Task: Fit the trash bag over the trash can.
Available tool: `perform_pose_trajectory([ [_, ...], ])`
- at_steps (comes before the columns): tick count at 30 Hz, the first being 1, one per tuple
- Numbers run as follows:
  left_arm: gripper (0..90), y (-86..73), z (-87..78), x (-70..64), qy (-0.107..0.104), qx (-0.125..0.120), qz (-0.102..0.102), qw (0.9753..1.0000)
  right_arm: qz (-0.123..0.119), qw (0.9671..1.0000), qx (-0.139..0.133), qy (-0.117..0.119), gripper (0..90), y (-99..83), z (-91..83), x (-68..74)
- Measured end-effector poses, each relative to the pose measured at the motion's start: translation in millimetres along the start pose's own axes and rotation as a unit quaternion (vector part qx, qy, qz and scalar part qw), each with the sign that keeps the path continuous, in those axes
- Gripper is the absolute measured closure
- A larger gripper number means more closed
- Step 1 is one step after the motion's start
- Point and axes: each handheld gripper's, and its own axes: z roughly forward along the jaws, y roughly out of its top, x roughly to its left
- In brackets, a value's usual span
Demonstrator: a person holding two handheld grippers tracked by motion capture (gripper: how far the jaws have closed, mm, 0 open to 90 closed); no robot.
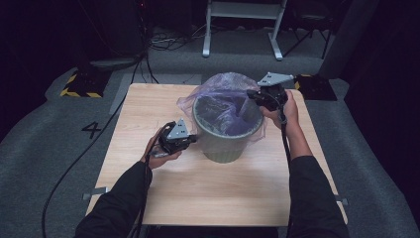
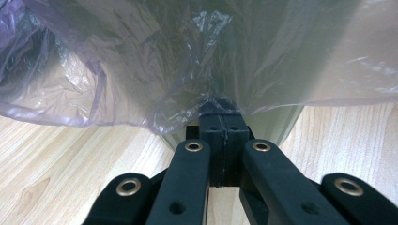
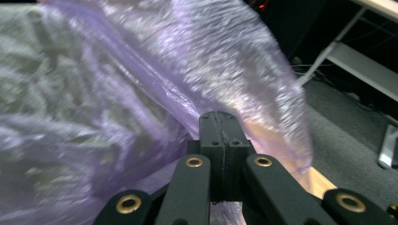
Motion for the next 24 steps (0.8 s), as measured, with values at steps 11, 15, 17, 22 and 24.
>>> perform_pose_trajectory([
  [11,90.0,1.3,-0.5,-2.1,-0.015,0.003,0.008,0.9999,0.083,0.9938,-0.012,-0.074,90.0,-15.3,1.9,-33.2],
  [15,90.0,-0.9,0.0,-2.4,-0.016,0.009,0.011,0.9998,0.104,0.9918,-0.001,-0.075,90.0,-27.2,9.6,-39.9],
  [17,89.9,-3.9,0.0,-1.4,-0.013,0.010,0.014,0.9998,0.099,0.9904,0.021,-0.095,90.0,-34.5,16.9,-40.2],
  [22,69.7,-9.7,-13.3,4.9,-0.012,-0.016,-0.007,0.9998,0.107,0.9909,0.006,-0.081,90.0,-43.5,20.0,-37.3],
  [24,57.9,-8.4,-22.3,8.6,0.007,-0.025,-0.017,0.9995,0.113,0.9904,-0.002,-0.080,90.0,-45.5,17.9,-38.3],
])
